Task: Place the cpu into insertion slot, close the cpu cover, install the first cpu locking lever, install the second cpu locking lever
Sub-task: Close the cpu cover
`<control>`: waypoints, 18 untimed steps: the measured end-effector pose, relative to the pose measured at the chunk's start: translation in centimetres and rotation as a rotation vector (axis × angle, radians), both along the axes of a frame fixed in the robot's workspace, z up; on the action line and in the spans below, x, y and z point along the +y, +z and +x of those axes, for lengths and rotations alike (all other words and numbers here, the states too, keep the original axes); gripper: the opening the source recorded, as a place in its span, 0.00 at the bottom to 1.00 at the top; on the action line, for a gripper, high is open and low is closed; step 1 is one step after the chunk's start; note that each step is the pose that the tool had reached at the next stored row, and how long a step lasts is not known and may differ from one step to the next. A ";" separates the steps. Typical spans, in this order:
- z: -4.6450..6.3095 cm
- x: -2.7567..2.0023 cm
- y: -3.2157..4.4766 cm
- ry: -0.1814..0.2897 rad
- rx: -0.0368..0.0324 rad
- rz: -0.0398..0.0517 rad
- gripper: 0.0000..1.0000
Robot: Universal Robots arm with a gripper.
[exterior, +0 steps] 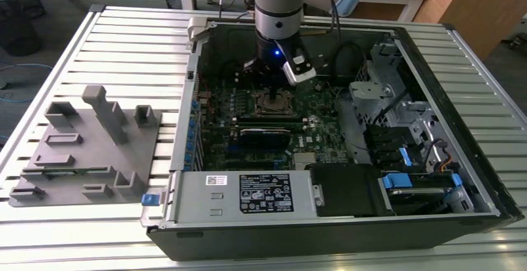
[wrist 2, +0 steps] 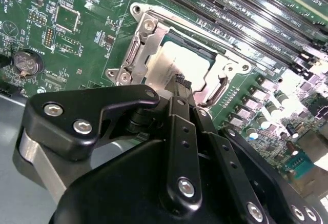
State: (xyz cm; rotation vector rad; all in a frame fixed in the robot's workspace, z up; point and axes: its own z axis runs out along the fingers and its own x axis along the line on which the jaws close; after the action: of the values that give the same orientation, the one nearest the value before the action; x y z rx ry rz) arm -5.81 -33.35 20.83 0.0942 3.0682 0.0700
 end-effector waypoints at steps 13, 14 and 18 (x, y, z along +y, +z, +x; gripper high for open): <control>-0.1 -0.40 -0.13 0.078 -0.0004 -0.0028 0.11; -0.1 -0.40 -0.13 0.079 -0.0003 -0.0040 0.11; -0.7 -0.40 -0.21 0.079 -0.0003 -0.0064 0.11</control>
State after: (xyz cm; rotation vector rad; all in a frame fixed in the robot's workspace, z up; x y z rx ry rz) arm -6.56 -33.75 20.61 -0.0271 3.0710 0.0644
